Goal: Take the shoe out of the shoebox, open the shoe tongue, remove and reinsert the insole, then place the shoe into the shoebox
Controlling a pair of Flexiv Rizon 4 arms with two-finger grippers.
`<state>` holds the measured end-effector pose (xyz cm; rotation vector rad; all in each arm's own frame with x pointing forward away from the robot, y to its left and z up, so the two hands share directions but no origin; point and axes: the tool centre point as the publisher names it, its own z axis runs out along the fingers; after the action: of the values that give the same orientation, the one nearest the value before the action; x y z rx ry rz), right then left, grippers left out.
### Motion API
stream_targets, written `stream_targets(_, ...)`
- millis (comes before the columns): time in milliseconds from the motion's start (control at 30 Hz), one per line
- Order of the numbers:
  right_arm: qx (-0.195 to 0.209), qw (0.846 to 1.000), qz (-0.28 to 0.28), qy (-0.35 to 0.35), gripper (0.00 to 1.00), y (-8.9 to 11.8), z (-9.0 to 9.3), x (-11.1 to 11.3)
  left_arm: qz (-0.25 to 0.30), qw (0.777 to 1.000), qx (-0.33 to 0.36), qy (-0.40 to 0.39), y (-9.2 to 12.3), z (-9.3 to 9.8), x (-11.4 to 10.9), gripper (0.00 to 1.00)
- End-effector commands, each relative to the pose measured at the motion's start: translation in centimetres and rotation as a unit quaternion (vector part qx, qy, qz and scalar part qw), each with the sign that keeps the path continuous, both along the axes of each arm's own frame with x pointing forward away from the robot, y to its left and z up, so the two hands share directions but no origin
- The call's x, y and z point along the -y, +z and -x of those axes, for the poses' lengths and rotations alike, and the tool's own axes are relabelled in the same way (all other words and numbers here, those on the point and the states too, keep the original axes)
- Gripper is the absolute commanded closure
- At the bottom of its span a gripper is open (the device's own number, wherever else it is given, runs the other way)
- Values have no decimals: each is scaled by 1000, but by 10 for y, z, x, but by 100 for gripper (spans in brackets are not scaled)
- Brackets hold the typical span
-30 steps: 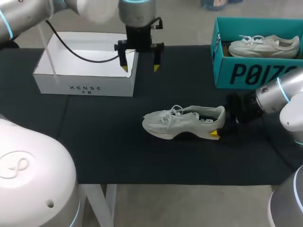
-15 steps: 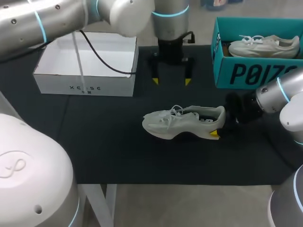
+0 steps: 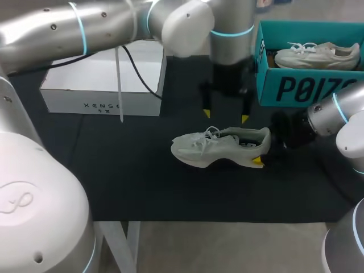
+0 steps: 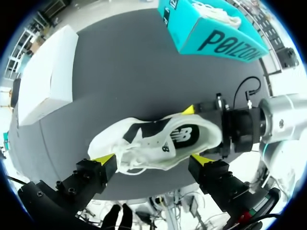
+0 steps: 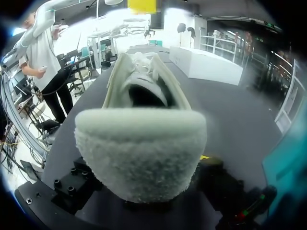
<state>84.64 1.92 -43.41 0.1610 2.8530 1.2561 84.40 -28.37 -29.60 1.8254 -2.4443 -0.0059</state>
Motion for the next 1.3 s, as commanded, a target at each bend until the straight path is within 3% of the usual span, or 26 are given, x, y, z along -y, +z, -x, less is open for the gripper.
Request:
stream_targets(33, 0, 1000, 1, 0, 100, -7, -3, -2, -9, 1000, -17, -19, -22, -5, 14, 0)
stream_targets(333, 0, 1000, 1, 0, 100, -7, -3, -2, -56, 998, -13, -23, -45, -9, 15, 0)
stream_targets(667, 0, 1000, 1, 0, 100, -7, -3, -2, -72, 997, -17, -30, -59, -10, 20, 0)
stream_targets(833, 0, 1000, 1, 0, 100, -7, -3, -2, -115, 993, -2, -29, -65, -9, 15, 0)
stream_targets(1300, 0, 1000, 1, 0, 100, -7, -3, -2, -159, 987, 1, -4, -49, -3, -23, 0)
